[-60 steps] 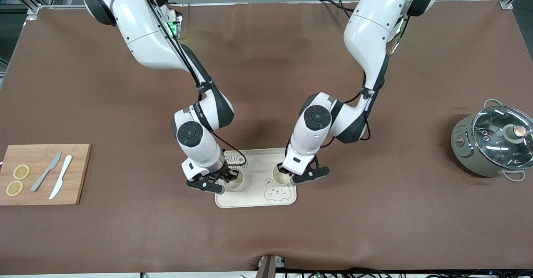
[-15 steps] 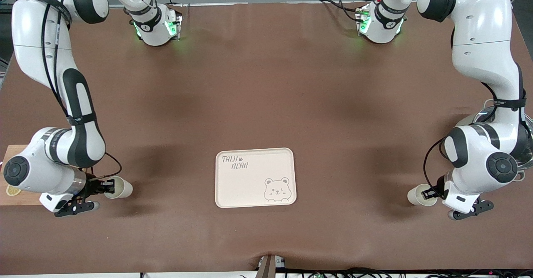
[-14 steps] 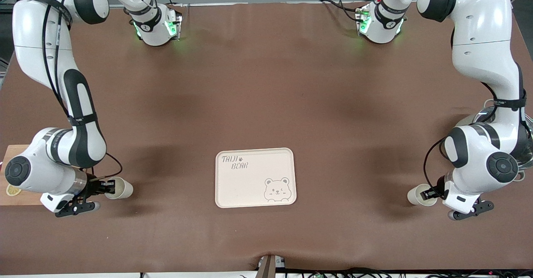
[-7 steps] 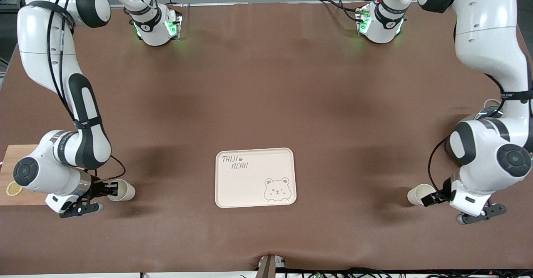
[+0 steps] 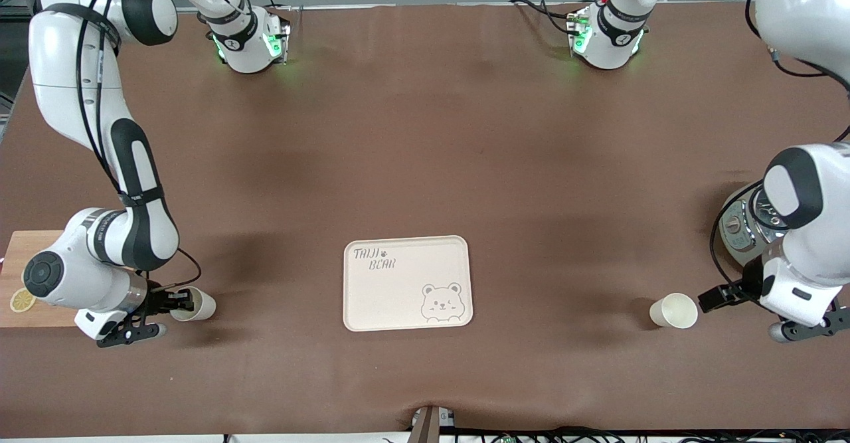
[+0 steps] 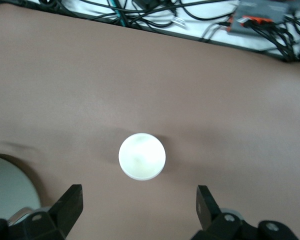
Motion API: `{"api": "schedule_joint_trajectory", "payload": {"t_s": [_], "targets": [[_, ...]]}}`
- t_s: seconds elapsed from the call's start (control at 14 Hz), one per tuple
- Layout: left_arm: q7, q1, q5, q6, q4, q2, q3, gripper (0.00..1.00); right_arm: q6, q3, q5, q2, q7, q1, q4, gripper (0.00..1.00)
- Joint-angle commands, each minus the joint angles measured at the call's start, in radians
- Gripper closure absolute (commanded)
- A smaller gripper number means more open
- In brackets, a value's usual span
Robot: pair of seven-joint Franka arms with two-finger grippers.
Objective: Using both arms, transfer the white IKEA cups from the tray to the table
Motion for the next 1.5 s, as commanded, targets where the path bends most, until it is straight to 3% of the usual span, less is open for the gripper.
{"api": "schedule_joint_trajectory", "payload": {"t_s": [0.0, 0.64, 0.93, 1.14, 1.43], "targets": [[0.041, 0.004, 0.014, -0.081, -0.030, -0.086, -0.017, 0.00, 0.004, 0.001, 0.016, 0.006, -0.004, 0.001, 0.009, 0.00], [0.049, 0.004, 0.016, -0.383, -0.035, -0.286, -0.055, 0.00, -0.044, 0.002, 0.023, -0.023, 0.000, 0.004, 0.020, 0.00], [0.047, 0.004, 0.014, -0.451, -0.056, -0.359, -0.075, 0.00, -0.318, -0.001, 0.014, -0.054, 0.075, 0.007, 0.119, 0.00], [0.049, 0.005, 0.016, -0.454, -0.137, -0.443, -0.080, 0.00, -0.571, -0.004, 0.007, -0.112, 0.129, 0.009, 0.244, 0.00], [0.049, 0.007, 0.014, -0.454, -0.225, -0.542, -0.086, 0.00, -0.777, -0.009, 0.000, -0.311, 0.183, 0.007, 0.249, 0.00]]}}
